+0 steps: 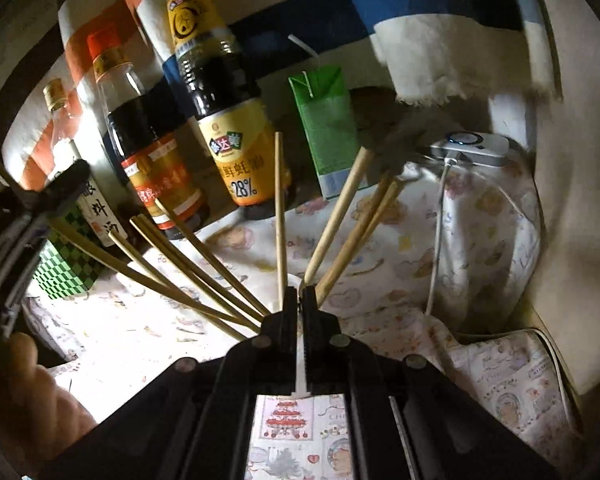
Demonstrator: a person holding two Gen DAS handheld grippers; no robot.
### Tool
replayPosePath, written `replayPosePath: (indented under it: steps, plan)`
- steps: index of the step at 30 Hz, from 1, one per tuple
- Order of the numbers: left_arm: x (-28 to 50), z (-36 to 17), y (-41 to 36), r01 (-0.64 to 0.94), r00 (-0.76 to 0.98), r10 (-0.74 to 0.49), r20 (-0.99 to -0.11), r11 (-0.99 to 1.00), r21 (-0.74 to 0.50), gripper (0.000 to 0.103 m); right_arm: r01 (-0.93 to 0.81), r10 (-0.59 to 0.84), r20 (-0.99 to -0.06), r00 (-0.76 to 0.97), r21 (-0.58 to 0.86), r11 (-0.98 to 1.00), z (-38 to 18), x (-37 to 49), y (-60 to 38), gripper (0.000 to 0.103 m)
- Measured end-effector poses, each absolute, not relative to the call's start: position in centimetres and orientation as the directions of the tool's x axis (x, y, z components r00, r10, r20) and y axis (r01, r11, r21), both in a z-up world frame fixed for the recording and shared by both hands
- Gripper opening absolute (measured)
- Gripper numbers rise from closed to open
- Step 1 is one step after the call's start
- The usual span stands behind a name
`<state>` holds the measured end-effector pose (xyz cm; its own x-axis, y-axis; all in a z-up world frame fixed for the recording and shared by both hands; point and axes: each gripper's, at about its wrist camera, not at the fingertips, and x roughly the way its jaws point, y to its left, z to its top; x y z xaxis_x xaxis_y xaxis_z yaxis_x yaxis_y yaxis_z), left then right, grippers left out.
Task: Organize utensils
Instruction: 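Carry the chopstick to the plastic cup with the left tool and lower it in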
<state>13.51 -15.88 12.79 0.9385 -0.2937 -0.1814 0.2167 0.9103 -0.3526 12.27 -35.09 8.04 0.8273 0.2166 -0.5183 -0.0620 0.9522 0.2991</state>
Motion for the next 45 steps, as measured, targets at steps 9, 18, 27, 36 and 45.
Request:
replayPosePath:
  steps: [9, 18, 27, 36, 45]
  plan:
    - [15.6, 9.3, -15.5, 0.185, 0.910, -0.317, -0.267, 0.887, -0.423, 0.006, -0.088, 0.230, -0.549, 0.803, 0.272, 0.958, 6.8, 13.1, -33.5, 0.002]
    - [15.4, 8.7, -16.1, 0.200, 0.908, -0.313, -0.277, 0.907, -0.370, 0.007, -0.112, 0.263, -0.564, 0.783, 0.288, 0.951, 5.7, 13.7, -33.0, 0.003]
    - [16.1, 7.2, -16.5, 0.178, 0.900, -0.302, -0.313, 0.912, -0.368, 0.008, -0.127, 0.309, -0.568, 0.763, 0.337, 0.933, 4.9, 14.1, -33.3, 0.003]
    - [16.0, 6.3, -17.6, 0.197, 0.891, -0.304, -0.337, 0.927, -0.318, 0.009, -0.127, 0.339, -0.577, 0.743, 0.375, 0.918, 4.6, 14.5, -33.7, 0.003]
    - [15.7, 6.0, -17.6, 0.226, 0.876, -0.329, -0.352, 0.926, -0.303, 0.009, -0.138, 0.354, -0.569, 0.742, 0.387, 0.912, 4.5, 14.0, -34.1, 0.003]
